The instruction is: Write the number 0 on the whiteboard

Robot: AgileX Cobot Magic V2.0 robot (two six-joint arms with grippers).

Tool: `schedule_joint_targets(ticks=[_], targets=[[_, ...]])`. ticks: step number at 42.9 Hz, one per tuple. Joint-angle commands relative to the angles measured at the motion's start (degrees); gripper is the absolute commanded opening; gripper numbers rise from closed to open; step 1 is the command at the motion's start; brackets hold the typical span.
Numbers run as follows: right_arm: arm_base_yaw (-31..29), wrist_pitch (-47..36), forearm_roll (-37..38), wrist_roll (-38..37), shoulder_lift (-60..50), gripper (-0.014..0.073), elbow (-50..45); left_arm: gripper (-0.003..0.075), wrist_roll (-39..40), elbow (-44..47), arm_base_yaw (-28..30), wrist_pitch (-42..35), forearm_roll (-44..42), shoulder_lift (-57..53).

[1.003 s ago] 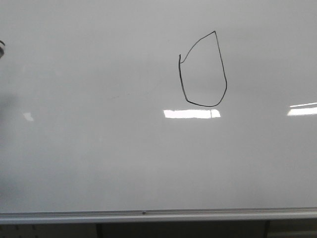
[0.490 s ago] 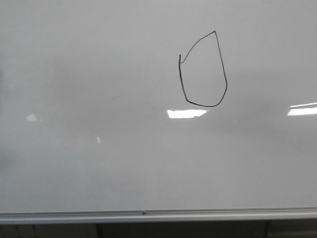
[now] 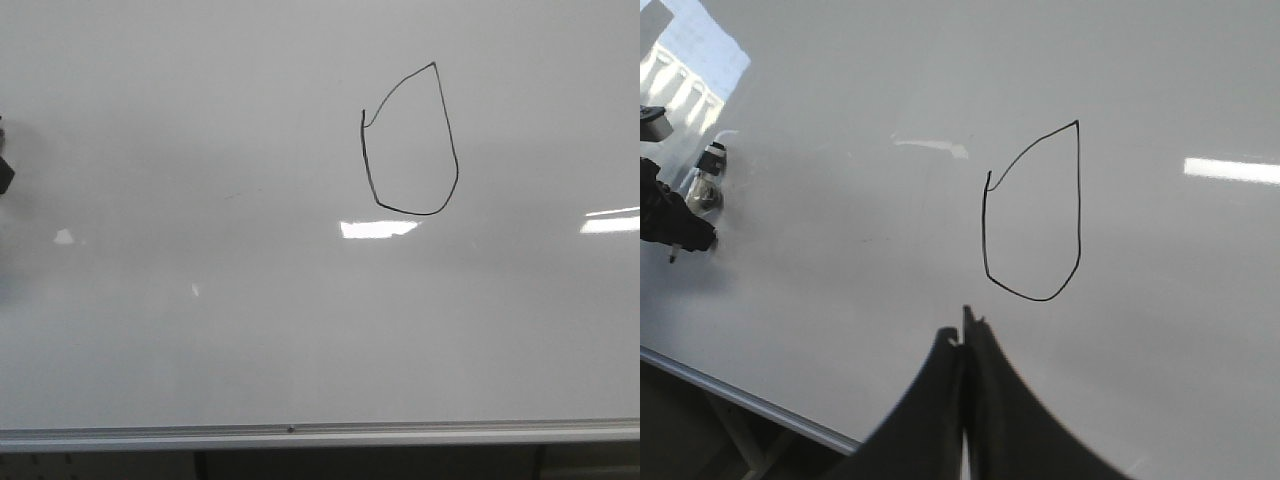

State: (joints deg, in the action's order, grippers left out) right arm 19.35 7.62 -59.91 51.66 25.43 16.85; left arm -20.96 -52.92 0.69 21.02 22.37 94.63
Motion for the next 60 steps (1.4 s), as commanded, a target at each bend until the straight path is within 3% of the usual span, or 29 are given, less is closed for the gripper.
schedule_joint_targets(ticks=[1,7,10,25,30,38,42,60], targets=[[0.0,-2.5,-0.8,0.4,0.2,-0.007,1.6,0.0392,0.5,-1.8,-0.1,-3.6,0.9,-1.8],[0.0,-2.6,-0.8,0.4,0.2,-0.007,1.6,0.057,0.5,-1.8,-0.1,-4.5,0.9,-1.8],[0.0,-2.7,-0.8,0.4,0.2,-0.007,1.6,0.0609,0.5,-1.8,-0.1,-4.5,0.9,-2.1],[0.0,-3.8,-0.8,0.4,0.2,-0.007,1.6,0.0615,0.5,-1.8,-0.1,5.1,-2.7,-16.2],[0.0,-4.6,-0.8,0.4,0.2,-0.007,1.6,0.0491,0.5,-1.8,-0.4,8.4,-2.3,-21.8],[0.0,-4.6,-0.8,0.4,0.2,-0.007,1.6,0.0134,0.5,-1.2,-0.4,12.5,-0.6,-29.1],[0.0,-4.4,-0.8,0.4,0.2,-0.007,1.6,-0.0004,-0.4,0.7,-0.4,13.0,0.3,-32.8],[0.0,-4.3,-0.8,0.4,0.2,-0.007,1.6,-0.002,-1.7,20.1,-0.4,6.0,2.7,-58.1]])
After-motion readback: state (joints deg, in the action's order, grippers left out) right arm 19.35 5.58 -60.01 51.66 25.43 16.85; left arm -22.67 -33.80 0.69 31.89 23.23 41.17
